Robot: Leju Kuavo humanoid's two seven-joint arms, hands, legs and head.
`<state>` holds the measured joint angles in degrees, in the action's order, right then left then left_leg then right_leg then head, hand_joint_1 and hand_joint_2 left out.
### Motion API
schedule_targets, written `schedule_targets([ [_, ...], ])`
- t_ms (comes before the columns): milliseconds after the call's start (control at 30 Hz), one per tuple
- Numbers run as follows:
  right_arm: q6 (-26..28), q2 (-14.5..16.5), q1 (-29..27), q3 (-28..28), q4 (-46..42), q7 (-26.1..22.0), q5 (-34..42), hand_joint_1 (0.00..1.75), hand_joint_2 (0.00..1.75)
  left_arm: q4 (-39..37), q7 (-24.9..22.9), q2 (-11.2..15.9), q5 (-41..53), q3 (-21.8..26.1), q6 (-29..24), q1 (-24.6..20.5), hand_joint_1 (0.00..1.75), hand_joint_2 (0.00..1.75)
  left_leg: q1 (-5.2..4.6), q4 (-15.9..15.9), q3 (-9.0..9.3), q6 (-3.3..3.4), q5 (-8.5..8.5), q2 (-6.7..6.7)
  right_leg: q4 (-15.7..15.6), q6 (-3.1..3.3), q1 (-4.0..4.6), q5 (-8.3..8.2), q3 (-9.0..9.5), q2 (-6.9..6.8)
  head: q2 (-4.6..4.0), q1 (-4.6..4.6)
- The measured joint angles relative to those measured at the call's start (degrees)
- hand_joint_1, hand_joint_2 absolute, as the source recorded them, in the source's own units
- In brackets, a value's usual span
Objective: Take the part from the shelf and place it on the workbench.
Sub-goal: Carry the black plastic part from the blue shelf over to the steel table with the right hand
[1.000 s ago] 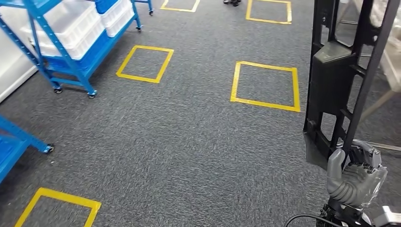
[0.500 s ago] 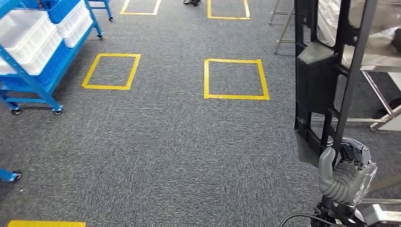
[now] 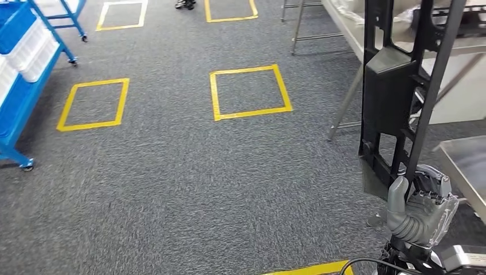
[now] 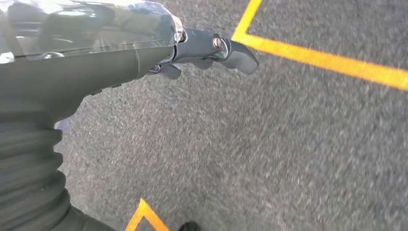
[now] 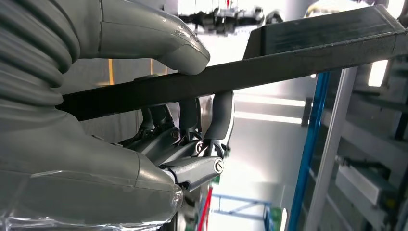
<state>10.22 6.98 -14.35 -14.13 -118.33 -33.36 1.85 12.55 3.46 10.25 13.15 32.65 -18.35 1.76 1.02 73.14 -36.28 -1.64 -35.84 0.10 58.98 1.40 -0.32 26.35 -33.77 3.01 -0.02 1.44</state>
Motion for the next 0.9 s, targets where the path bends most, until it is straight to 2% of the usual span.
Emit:
schedule_targets([
  [33, 0.4, -0.1, 0.1, 0.2, 0.1, 0.2, -0.7, 1.66, 1.75, 0.0, -0.1, 0.0, 0.0, 0.0, 0.0, 0.0, 0.00, 1.75, 0.00, -3.3, 1.30, 0.23, 2.34, -0.44, 0.0, -0.01, 0.05, 0.01, 0.15, 0.81, 0.00, 0.00],
  [67, 0.9, -0.3, 0.2, 0.4, 0.2, 0.5, -1.5, 1.66, 1.75, -0.1, -0.3, 0.0, 0.0, 0.0, 0.0, 0.0, 0.00, 1.75, 0.01, -7.6, 3.01, 0.51, 4.62, -1.58, 0.1, -0.04, 0.04, 0.01, 0.26, 1.57, 0.00, 0.00],
  [100, 1.3, -0.6, 0.3, 0.8, 0.4, 0.8, -2.2, 1.66, 1.75, -0.1, -0.4, -0.1, 0.1, 0.0, -0.1, -0.1, 0.00, 1.75, 0.02, -11.4, 4.54, 0.73, 6.18, -2.83, 0.2, -0.19, 0.08, 0.01, 0.25, 2.32, 0.00, -0.01],
  [133, 1.6, -0.9, 0.6, 1.1, 0.6, 1.1, -2.8, 1.66, 1.75, -0.1, -0.6, -0.1, 0.1, 0.1, -0.3, -0.1, 0.00, 1.75, -0.05, -13.8, 5.50, 0.90, 6.97, -3.80, 0.2, -0.47, 0.02, -0.08, 0.10, 3.05, 0.00, -0.01],
  [167, 1.9, -1.2, 0.8, 1.5, 0.8, 1.4, -3.1, 1.66, 1.75, -0.1, -0.6, -0.1, 0.1, 0.2, -0.5, -0.1, 0.00, 1.75, -0.16, -15.0, 5.89, 1.06, 7.08, -4.32, 0.2, -0.83, -0.10, -0.21, -0.12, 3.75, 0.00, -0.01],
  [233, 2.3, -1.8, 1.1, 2.0, 1.2, 1.8, -3.6, 1.66, 1.75, -0.1, -0.7, -0.2, 0.1, 0.4, -1.1, -0.3, 0.00, 1.75, -0.28, -15.5, 6.11, 1.52, 7.31, -3.27, 0.1, -1.72, -0.34, -0.56, -0.51, 5.04, 0.00, -0.01],
  [267, 2.6, -2.1, 1.2, 2.1, 1.4, 1.9, -3.8, 1.66, 1.75, -0.1, -0.7, -0.3, 0.1, 0.6, -1.4, -0.5, 0.00, 1.75, -0.24, -15.8, 6.28, 1.85, 7.60, -2.55, 0.4, -2.01, -0.30, -0.36, -0.75, 4.52, 0.00, -0.01],
  [300, 2.8, -2.6, 1.5, 2.3, 1.7, 2.1, -4.0, 1.66, 1.75, -0.1, -0.8, -0.5, 0.1, 0.7, -1.7, -0.6, 0.00, 1.75, -0.18, -16.2, 6.44, 2.23, 7.92, -1.82, 1.5, -2.23, -0.20, 0.41, -1.32, 3.22, 0.00, -0.03],
  [367, 3.4, -3.5, 2.5, 2.7, 2.4, 2.5, -5.0, 1.66, 1.75, -0.1, -1.0, -0.8, 0.1, 1.0, -2.4, -0.6, 0.00, 1.75, -0.30, -16.7, 6.44, 2.70, 8.26, -0.28, 7.1, -2.46, -0.03, 3.78, -4.02, -0.61, 0.00, -0.05],
  [400, 3.8, -4.0, 3.0, 2.9, 3.0, 2.9, -5.7, 1.66, 1.75, -0.1, -1.2, -1.0, 0.2, 1.1, -2.7, -0.5, 0.00, 1.75, -0.39, -16.7, 6.35, 2.82, 8.27, 0.51, 10.9, -2.59, -0.10, 5.65, -5.84, -1.76, 0.00, -0.05],
  [433, 4.3, -4.5, 3.5, 3.2, 3.5, 3.3, -6.5, 1.66, 1.75, -0.1, -1.4, -1.2, 0.2, 1.2, -3.0, -0.5, 0.00, 1.75, -0.46, -16.6, 6.28, 2.83, 8.23, 1.32, 14.1, -2.73, -0.22, 6.84, -7.34, -2.33, 0.00, -0.05],
  [467, 4.9, -4.9, 4.0, 3.4, 4.1, 3.8, -7.6, 1.66, 1.75, -0.1, -1.6, -1.4, 0.2, 1.3, -3.2, -0.5, 0.00, 1.75, -0.49, -16.6, 6.25, 2.81, 8.17, 2.09, 15.6, -2.86, -0.35, 6.97, -7.97, -2.60, 0.00, -0.05],
  [500, 6.0, -5.5, 4.5, 3.6, 4.8, 4.5, -9.4, 1.66, 1.75, -0.1, -1.8, -1.6, 0.3, 1.4, -3.4, -0.5, 0.00, 1.75, -0.48, -16.6, 6.28, 2.74, 8.08, 2.83, 14.9, -2.98, -0.48, 6.03, -7.48, -2.85, 0.00, -0.06],
  [533, 7.4, -6.0, 5.1, 3.8, 5.6, 5.6, -12.4, 1.66, 1.75, -0.1, -1.9, -1.8, 0.4, 1.6, -3.6, -0.6, 0.00, 1.75, -0.47, -16.5, 6.38, 2.60, 7.95, 3.53, 11.9, -3.05, -0.58, 4.26, -5.84, -3.31, 0.00, -0.07],
  [600, 11.6, -7.2, 7.1, 4.3, 7.3, 9.4, -23.7, 1.66, 1.75, -0.1, -2.2, -2.3, 0.7, 2.0, -4.1, -0.7, 0.00, 1.75, -0.62, -16.3, 6.69, 2.11, 7.54, 4.88, 3.9, -2.92, -0.45, 1.09, -1.53, -5.53, 0.00, -0.06],
  [633, 13.8, -7.8, 8.4, 4.6, 8.2, 12.2, -31.6, 1.66, 1.75, -0.1, -2.4, -2.5, 0.9, 2.2, -4.5, -0.7, 0.00, 1.75, -0.75, -16.2, 6.81, 1.83, 7.34, 5.52, 1.3, -2.66, -0.29, 0.37, -0.17, -6.33, 0.00, -0.06],
  [667, 15.4, -8.5, 9.7, 4.8, 9.3, 15.3, -40.1, 1.66, 1.75, -0.1, -2.6, -2.7, 1.1, 2.5, -4.9, -0.9, 0.00, 1.75, -0.88, -16.1, 6.94, 1.55, 7.16, 6.14, 0.0, -2.34, -0.08, 0.23, 0.41, -6.70, 0.00, -0.05],
  [733, 16.9, -9.8, 11.9, 5.3, 11.6, 21.9, -56.3, 1.66, 1.75, -0.1, -3.3, -3.1, 1.6, 2.8, -6.1, -1.4, 0.00, 1.75, -0.90, -16.1, 7.17, 1.06, 6.95, 7.22, -0.2, -1.60, 0.13, 0.20, 0.24, -5.57, 0.00, -0.04],
  [767, 17.0, -10.3, 12.7, 5.4, 12.5, 24.6, -62.7, 1.66, 1.75, -0.1, -3.8, -3.3, 1.8, 3.0, -6.7, -1.7, 0.00, 1.75, -0.78, -15.9, 7.16, 0.76, 6.69, 6.78, -0.3, -1.28, 0.10, 0.08, 0.17, -5.02, 0.00, -0.04],
  [833, 17.0, -11.0, 14.6, 5.8, 14.2, 28.7, -72.0, 1.66, 1.75, -0.1, -4.7, -4.0, 2.3, 3.4, -8.2, -2.2, 0.00, 1.75, -0.47, -12.6, 5.73, 0.31, 4.54, 3.74, -0.5, -0.60, -0.09, -0.19, 0.05, -3.91, 0.00, -0.04],
  [867, 17.1, -11.1, 15.6, 6.1, 15.0, 29.9, -74.8, 1.66, 1.75, -0.1, -5.1, -4.3, 2.4, 3.6, -8.8, -2.2, 0.00, 1.75, -0.36, -9.2, 4.09, 0.20, 2.71, 1.89, -0.6, -0.40, -0.10, -0.27, -0.01, -3.32, 0.00, -0.04],
  [900, 17.2, -11.3, 16.6, 6.4, 15.8, 30.9, -76.8, 1.66, 1.75, -0.1, -5.5, -4.6, 2.5, 3.8, -9.4, -2.2, 0.00, 1.75, -0.32, -4.9, 2.01, 0.19, 0.80, 0.78, -0.5, -0.26, -0.03, -0.32, -0.07, -2.64, 0.00, -0.04],
])
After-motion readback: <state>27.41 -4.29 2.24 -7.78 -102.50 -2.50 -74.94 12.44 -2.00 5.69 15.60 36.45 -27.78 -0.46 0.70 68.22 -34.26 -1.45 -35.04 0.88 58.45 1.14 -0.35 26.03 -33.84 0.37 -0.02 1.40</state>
